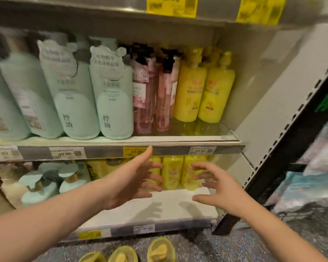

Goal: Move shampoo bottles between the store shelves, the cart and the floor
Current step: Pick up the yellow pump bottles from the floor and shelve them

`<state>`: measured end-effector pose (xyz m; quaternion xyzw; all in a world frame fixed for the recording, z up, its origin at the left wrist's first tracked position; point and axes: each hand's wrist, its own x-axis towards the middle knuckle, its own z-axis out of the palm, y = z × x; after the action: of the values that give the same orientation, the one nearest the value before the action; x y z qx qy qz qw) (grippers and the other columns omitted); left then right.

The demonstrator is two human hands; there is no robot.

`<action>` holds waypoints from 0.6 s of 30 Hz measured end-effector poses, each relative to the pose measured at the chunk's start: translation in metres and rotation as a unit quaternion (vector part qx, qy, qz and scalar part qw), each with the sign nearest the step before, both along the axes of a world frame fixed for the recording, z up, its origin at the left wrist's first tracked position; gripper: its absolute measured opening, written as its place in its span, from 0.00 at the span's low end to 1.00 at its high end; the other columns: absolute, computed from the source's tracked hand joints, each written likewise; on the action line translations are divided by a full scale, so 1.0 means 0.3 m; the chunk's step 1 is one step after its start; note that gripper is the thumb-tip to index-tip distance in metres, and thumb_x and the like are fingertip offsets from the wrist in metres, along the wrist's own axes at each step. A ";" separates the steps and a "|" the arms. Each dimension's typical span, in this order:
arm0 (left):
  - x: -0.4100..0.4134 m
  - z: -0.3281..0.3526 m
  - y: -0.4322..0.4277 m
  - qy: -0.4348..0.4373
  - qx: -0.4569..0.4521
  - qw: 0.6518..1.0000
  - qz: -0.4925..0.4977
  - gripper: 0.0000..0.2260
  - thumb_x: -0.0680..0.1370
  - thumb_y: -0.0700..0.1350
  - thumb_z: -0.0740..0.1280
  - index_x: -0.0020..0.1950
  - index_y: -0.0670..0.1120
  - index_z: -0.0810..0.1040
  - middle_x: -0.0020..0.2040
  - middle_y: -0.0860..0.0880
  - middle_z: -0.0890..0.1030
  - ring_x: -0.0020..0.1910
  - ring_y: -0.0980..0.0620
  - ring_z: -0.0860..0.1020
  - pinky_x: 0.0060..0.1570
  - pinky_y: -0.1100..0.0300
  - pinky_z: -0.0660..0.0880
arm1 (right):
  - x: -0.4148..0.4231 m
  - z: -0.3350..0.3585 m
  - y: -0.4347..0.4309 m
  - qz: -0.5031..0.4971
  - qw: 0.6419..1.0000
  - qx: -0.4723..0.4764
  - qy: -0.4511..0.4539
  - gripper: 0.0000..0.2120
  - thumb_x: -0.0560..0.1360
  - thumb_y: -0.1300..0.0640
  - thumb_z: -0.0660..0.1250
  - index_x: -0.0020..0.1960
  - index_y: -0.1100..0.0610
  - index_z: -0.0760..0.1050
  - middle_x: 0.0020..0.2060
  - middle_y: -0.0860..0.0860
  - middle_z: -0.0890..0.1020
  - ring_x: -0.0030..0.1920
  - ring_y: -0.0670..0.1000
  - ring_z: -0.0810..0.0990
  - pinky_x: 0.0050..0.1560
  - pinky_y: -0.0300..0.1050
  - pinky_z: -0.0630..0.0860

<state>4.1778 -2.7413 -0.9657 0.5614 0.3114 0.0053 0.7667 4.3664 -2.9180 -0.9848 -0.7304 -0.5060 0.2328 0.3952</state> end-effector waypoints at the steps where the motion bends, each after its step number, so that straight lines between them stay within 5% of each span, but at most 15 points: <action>1: 0.007 0.040 0.002 -0.015 -0.001 1.000 -0.007 0.34 0.69 0.72 0.57 0.61 0.48 0.78 0.52 0.43 0.80 0.50 0.45 0.77 0.43 0.56 0.72 | 0.008 0.043 -0.003 -0.006 1.000 0.013 0.010 0.34 0.62 0.62 0.80 0.62 0.45 0.71 0.59 0.43 0.76 0.55 0.43 0.79 0.54 0.41 0.77; 7: 0.126 0.269 0.039 -0.073 0.096 0.992 -0.031 0.32 0.68 0.72 0.62 0.59 0.49 0.77 0.49 0.43 0.80 0.49 0.45 0.78 0.47 0.52 0.70 | 0.145 0.257 0.054 -0.033 0.994 0.102 0.027 0.32 0.61 0.75 0.76 0.57 0.49 0.74 0.56 0.52 0.78 0.50 0.51 0.81 0.49 0.48 0.80; 11: 0.254 0.396 0.045 -0.091 0.232 0.968 -0.002 0.33 0.60 0.68 0.70 0.60 0.52 0.76 0.50 0.47 0.80 0.44 0.51 0.78 0.47 0.56 0.70 | 0.275 0.360 0.131 -0.089 0.988 0.125 0.021 0.30 0.62 0.74 0.75 0.58 0.53 0.74 0.54 0.56 0.78 0.47 0.53 0.81 0.43 0.44 0.79; 15: 0.334 0.481 0.067 -0.061 0.372 0.926 -0.020 0.41 0.61 0.65 0.71 0.71 0.54 0.67 0.65 0.52 0.74 0.61 0.52 0.74 0.66 0.53 0.68 | 0.373 0.434 0.215 -0.126 0.984 0.121 0.042 0.32 0.62 0.72 0.76 0.60 0.54 0.70 0.53 0.56 0.75 0.44 0.52 0.78 0.41 0.42 0.78; 18: 0.391 0.517 0.075 -0.037 0.448 0.893 -0.016 0.37 0.68 0.60 0.74 0.73 0.53 0.64 0.65 0.52 0.73 0.62 0.52 0.73 0.62 0.57 0.71 | 0.432 0.444 0.274 -0.163 0.981 0.109 0.013 0.43 0.55 0.64 0.81 0.65 0.51 0.67 0.57 0.54 0.74 0.54 0.55 0.77 0.51 0.50 0.77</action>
<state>4.2950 -2.7189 -0.8105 0.8495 0.2387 0.1530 0.4450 4.4959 -2.8356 -0.8516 -0.7524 -0.3975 0.1185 0.5117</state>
